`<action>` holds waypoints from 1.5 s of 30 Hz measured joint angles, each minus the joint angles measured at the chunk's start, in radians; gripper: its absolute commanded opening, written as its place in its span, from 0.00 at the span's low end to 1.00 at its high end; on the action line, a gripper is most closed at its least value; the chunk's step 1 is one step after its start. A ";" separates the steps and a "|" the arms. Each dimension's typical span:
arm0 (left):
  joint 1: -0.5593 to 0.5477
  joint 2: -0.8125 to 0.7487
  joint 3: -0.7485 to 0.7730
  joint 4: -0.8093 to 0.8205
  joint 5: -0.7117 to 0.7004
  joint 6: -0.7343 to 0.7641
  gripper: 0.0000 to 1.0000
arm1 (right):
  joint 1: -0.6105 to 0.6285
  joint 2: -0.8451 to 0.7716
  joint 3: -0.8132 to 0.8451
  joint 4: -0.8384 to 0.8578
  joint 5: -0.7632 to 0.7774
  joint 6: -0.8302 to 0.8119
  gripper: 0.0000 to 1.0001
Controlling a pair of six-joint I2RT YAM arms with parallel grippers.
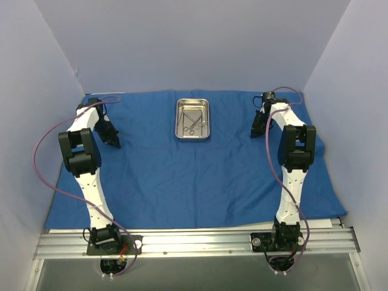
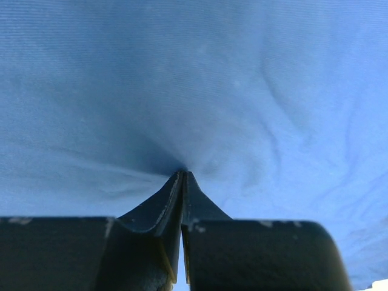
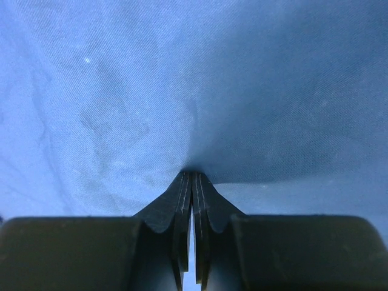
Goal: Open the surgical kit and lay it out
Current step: Smooth out the surgical kit at the center of the board.
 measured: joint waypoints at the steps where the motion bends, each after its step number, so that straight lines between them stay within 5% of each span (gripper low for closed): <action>1: 0.003 0.005 0.000 -0.004 0.000 0.000 0.10 | -0.003 0.001 -0.002 0.002 -0.007 0.003 0.02; 8: 0.015 0.018 0.002 -0.005 0.032 -0.001 0.11 | -0.036 -0.051 -0.122 0.108 -0.072 0.023 0.03; 11: 0.018 0.003 -0.021 0.012 0.039 -0.001 0.14 | -0.038 -0.053 -0.114 0.105 -0.074 0.018 0.11; 16: 0.007 -0.057 -0.102 0.038 0.017 -0.001 0.17 | -0.039 -0.017 -0.012 0.022 -0.015 0.000 0.37; 20: -0.020 -0.076 -0.106 0.040 0.001 0.000 0.17 | -0.069 -0.063 -0.026 -0.023 0.079 -0.010 0.40; 26: -0.082 -0.082 -0.083 0.043 -0.005 0.003 0.17 | -0.217 -0.393 -0.368 -0.007 0.157 0.023 0.26; 30: -0.096 -0.082 -0.083 0.046 0.005 0.004 0.17 | -0.325 -0.541 -0.506 -0.002 0.185 0.063 0.00; 45: -0.096 -0.080 -0.050 0.040 0.028 0.014 0.17 | -0.418 -0.469 -0.711 0.087 0.212 0.091 0.00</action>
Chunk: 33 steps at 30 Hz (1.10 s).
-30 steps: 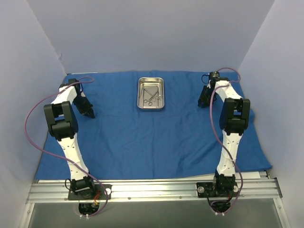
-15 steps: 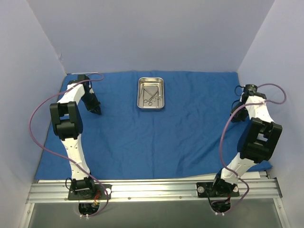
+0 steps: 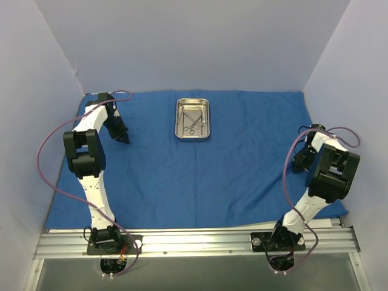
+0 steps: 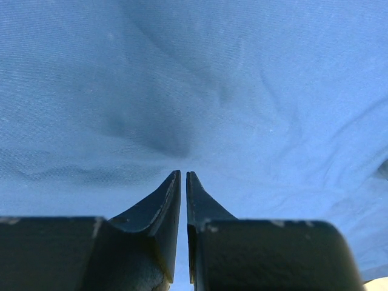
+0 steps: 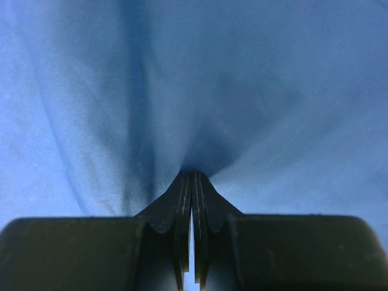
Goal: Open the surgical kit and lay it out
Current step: Smooth out the surgical kit at the center of the board.
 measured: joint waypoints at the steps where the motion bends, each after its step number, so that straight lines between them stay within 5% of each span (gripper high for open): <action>1: 0.000 0.000 0.000 0.000 0.000 0.000 0.17 | -0.005 -0.004 -0.005 0.002 0.000 0.009 0.00; 18: 0.019 0.003 0.002 0.001 0.019 0.002 0.17 | -0.045 -0.138 -0.117 -0.051 0.052 0.012 0.00; 25: 0.018 0.007 0.018 -0.002 0.024 0.003 0.17 | 0.068 -0.071 0.266 -0.024 0.034 -0.048 0.14; 33: -0.001 0.007 0.013 0.000 0.035 0.004 0.17 | 0.118 0.287 0.626 0.021 0.013 -0.026 0.06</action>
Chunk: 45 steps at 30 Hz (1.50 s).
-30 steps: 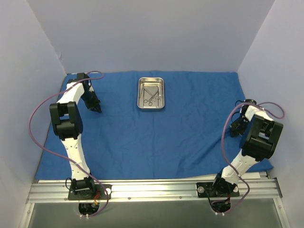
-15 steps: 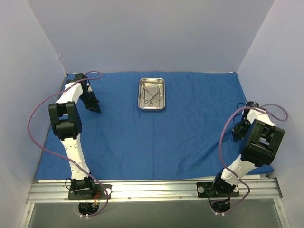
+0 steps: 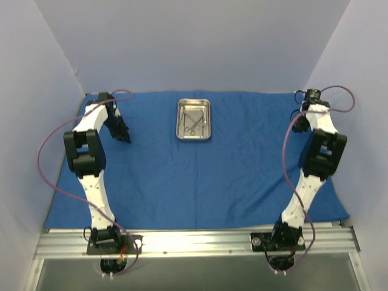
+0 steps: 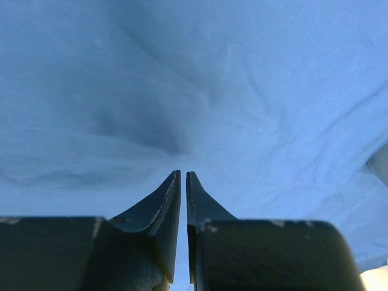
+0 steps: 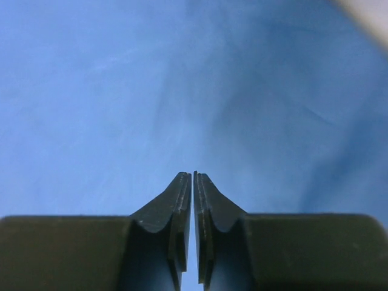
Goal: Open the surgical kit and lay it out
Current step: Smooth out the surgical kit at the center of the board.
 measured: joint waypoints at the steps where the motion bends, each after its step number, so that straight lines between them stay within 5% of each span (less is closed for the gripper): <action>1: -0.002 0.000 0.000 0.000 0.002 0.000 0.17 | 0.005 0.051 0.018 0.000 0.000 0.005 0.05; 11: -0.011 0.000 -0.002 -0.022 -0.005 0.019 0.17 | 0.076 0.431 0.488 -0.042 0.003 0.043 0.00; 15: -0.011 0.000 -0.002 -0.032 -0.010 0.022 0.17 | 0.084 0.460 0.532 -0.035 -0.010 0.064 0.02; 25: -0.016 0.014 0.048 -0.034 -0.004 0.024 0.20 | 0.058 0.361 0.409 -0.052 -0.108 0.020 0.37; 31: -0.024 0.021 0.061 0.016 0.043 0.014 0.23 | 0.002 -0.041 0.024 -0.160 -0.084 0.014 0.27; 38: -0.058 0.024 0.029 0.061 0.098 0.009 0.23 | -0.277 -0.604 -0.525 -0.196 0.060 0.041 0.00; 45: -0.068 0.050 0.042 0.051 0.116 0.010 0.23 | -0.260 -0.543 -0.796 -0.190 0.151 0.126 0.00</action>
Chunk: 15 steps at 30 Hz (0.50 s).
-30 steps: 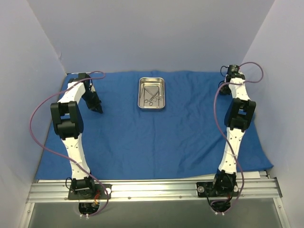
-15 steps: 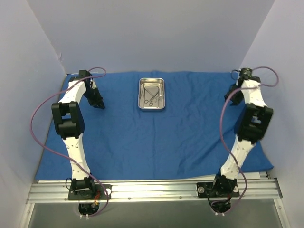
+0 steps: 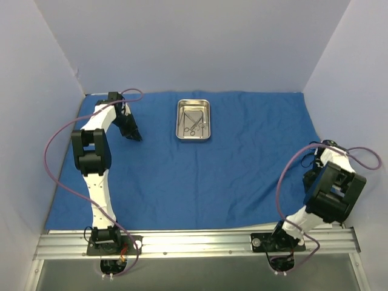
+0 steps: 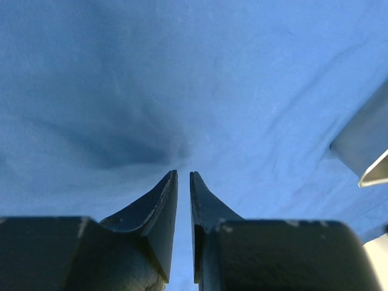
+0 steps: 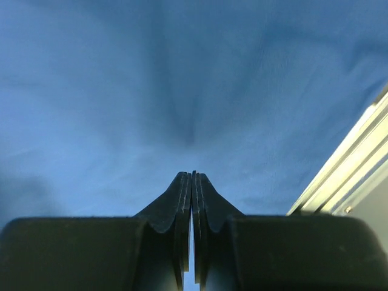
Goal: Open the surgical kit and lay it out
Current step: Smooth out the surgical kit at the center of the board.
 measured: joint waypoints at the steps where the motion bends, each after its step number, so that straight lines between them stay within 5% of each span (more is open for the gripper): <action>1: 0.000 0.009 0.007 -0.002 0.000 0.000 0.22 | 0.001 0.023 -0.025 0.006 0.007 0.018 0.00; 10: 0.001 0.043 0.033 -0.011 0.021 -0.005 0.22 | 0.028 0.066 -0.082 -0.006 0.106 0.117 0.00; 15: 0.001 0.043 0.034 -0.019 0.026 -0.004 0.23 | 0.156 0.216 -0.004 -0.104 0.246 0.135 0.00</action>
